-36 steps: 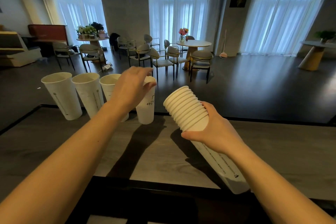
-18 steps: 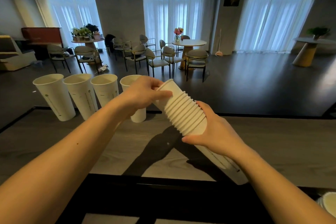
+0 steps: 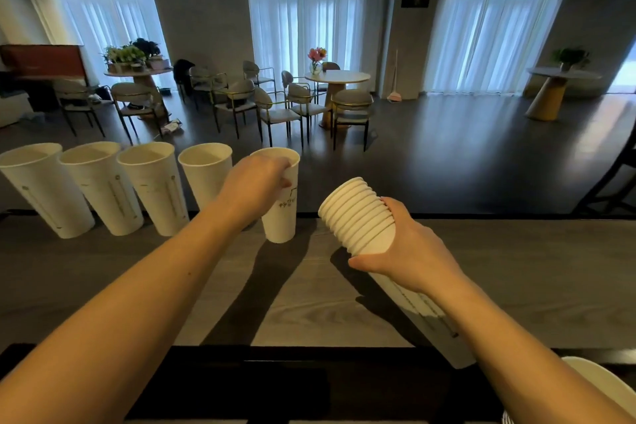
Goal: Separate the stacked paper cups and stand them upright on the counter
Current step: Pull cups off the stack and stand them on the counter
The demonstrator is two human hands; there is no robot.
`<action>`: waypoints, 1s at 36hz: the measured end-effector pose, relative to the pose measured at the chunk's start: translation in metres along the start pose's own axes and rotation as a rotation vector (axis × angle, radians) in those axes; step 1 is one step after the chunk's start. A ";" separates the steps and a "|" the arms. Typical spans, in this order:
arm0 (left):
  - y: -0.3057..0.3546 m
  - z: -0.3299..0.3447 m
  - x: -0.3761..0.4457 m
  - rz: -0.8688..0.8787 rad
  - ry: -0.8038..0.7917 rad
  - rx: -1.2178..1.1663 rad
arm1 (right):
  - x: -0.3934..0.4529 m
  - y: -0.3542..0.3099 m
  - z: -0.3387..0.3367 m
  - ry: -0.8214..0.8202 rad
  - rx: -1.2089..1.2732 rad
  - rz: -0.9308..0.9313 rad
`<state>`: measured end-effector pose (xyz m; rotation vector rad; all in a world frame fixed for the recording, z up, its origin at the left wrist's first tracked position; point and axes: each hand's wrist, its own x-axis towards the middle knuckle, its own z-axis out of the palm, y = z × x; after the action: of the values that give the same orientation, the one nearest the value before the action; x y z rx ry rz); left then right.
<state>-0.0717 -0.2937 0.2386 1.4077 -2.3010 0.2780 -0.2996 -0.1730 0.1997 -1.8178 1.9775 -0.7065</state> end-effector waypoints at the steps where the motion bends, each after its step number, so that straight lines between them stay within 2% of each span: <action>1: -0.001 0.003 0.002 -0.005 0.004 0.020 | 0.000 0.000 -0.001 -0.001 0.003 -0.002; 7: -0.005 0.010 0.012 0.001 0.004 0.110 | 0.004 0.003 0.002 0.006 0.031 0.009; 15: -0.005 0.002 0.013 -0.038 -0.109 0.130 | 0.001 0.001 0.001 0.001 0.060 -0.028; 17: -0.006 -0.004 0.011 -0.029 -0.045 0.062 | 0.000 0.000 0.000 0.004 0.079 -0.051; 19: 0.000 -0.011 0.007 0.027 0.095 -0.021 | -0.002 -0.002 -0.002 0.011 0.098 -0.075; 20: 0.008 -0.016 0.003 0.032 0.128 -0.135 | -0.003 -0.002 -0.002 0.015 0.109 -0.083; 21: 0.019 -0.023 -0.002 0.010 0.090 -0.306 | -0.004 -0.002 -0.003 0.016 0.119 -0.089; 23: 0.041 -0.035 -0.011 -0.033 -0.149 -0.668 | -0.004 -0.003 -0.004 0.017 0.136 -0.092; 24: 0.050 -0.040 -0.016 -0.044 -0.268 -0.768 | -0.005 -0.004 -0.005 0.015 0.138 -0.090; 26: 0.061 -0.045 -0.021 -0.026 -0.353 -0.802 | -0.005 -0.004 -0.007 0.013 0.136 -0.092; 32: 0.072 -0.053 -0.018 -0.095 -0.324 -0.858 | -0.007 0.001 -0.017 0.028 0.126 -0.142; 36: 0.073 -0.059 -0.006 -0.182 -0.236 -0.879 | -0.009 0.014 -0.023 0.043 0.076 -0.155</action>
<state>-0.1189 -0.2322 0.2924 1.1754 -2.0064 -0.8889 -0.3234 -0.1610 0.2099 -1.9411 1.8235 -0.8619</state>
